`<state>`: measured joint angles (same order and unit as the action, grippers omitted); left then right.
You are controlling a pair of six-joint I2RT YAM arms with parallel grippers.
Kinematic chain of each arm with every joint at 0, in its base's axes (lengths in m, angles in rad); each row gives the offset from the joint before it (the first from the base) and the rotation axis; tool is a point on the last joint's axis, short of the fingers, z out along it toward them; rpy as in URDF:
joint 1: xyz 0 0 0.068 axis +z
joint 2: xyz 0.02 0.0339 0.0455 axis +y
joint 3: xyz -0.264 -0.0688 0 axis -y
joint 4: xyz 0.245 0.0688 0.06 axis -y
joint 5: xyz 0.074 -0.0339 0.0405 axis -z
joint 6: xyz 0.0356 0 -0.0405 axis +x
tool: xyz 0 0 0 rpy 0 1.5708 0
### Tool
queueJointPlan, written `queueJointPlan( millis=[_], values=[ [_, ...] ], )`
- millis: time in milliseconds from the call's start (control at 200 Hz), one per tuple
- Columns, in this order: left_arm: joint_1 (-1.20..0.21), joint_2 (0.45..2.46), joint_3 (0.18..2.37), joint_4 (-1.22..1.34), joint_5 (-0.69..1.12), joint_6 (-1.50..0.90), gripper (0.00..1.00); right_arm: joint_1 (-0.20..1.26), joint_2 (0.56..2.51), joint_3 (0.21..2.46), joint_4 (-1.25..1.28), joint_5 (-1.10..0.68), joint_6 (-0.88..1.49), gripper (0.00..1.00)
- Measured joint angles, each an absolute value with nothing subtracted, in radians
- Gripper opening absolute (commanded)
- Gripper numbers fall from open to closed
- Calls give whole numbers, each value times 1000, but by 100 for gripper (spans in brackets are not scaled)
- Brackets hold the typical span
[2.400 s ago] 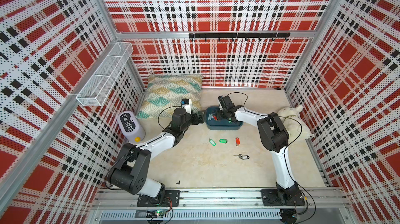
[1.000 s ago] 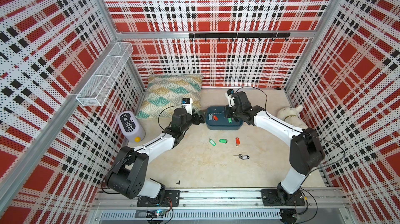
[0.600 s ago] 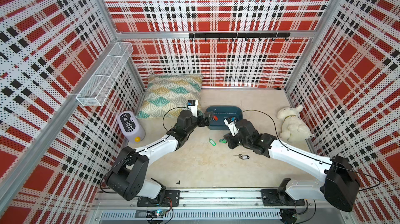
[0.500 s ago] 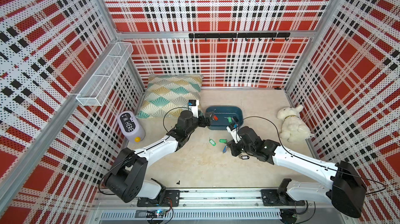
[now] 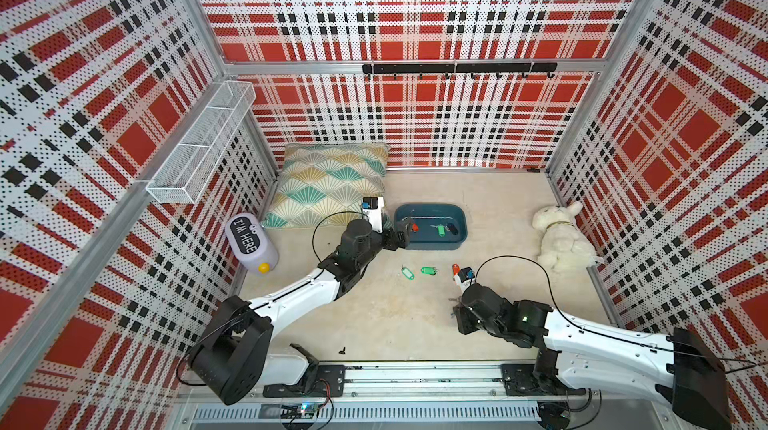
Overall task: Take the keys out of the storage box
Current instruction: Place the key at the center of the board.
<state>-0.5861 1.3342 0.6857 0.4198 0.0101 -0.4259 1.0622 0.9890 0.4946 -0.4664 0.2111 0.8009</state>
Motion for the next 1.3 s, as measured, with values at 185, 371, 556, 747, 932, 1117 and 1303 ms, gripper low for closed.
queueJointPlan(
  millis=[185,371,556,747,932,1117,1303],
  values=[
    [-598,1314,668,420,-5,-426,99,1094,957,475,-538,282,932,0],
    [-618,1312,669,420,-17,-426,99,1118,884,424,-592,304,1024,0],
    [-632,1316,669,420,-24,-425,99,1155,865,413,-627,312,1085,2],
    [-639,1325,670,427,-35,-426,99,1193,892,415,-657,325,1113,6],
    [-643,1357,683,431,-42,-426,99,1218,906,432,-704,357,1134,34],
    [-649,1404,734,419,-66,-425,99,1222,889,530,-779,450,1126,65],
    [-673,1504,886,299,-181,-413,99,1221,808,674,-812,644,1055,100]
  ],
)
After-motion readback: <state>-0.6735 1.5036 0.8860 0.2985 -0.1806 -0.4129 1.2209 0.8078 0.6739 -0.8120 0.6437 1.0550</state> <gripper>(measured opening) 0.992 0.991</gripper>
